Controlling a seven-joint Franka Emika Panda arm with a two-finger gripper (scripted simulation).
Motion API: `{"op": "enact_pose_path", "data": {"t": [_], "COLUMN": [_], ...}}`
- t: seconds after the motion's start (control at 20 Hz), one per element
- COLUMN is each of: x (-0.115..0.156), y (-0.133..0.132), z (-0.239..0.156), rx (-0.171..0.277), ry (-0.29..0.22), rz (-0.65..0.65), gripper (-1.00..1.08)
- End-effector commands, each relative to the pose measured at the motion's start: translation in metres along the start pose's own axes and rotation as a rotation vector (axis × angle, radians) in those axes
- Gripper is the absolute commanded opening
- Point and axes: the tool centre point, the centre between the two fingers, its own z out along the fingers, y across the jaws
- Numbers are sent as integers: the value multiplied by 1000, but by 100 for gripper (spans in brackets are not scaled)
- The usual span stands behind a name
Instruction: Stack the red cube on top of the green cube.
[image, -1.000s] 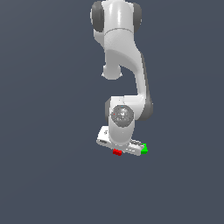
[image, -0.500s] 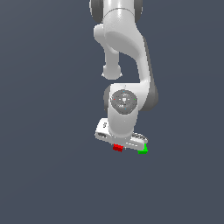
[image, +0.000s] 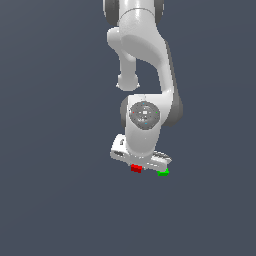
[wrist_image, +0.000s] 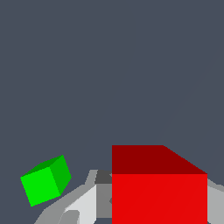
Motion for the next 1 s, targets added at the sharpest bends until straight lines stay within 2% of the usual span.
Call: {"op": "enact_pose_path", "data": {"t": [0.0, 0.5, 0.7, 0.85, 0.9, 0.95], "x": [-5, -42, -49, -51, -51, -51], "y": [-10, -89, -107, -112, -112, -112], "z": [5, 45, 54, 56, 56, 56], "rx": [0, 1, 1, 1, 1, 1], "ry": [0, -1, -1, -1, -1, -1], "rz": [-2, -2, -2, -2, -2, -2], "gripper": [-100, -100, -100, -100, 100, 100]}}
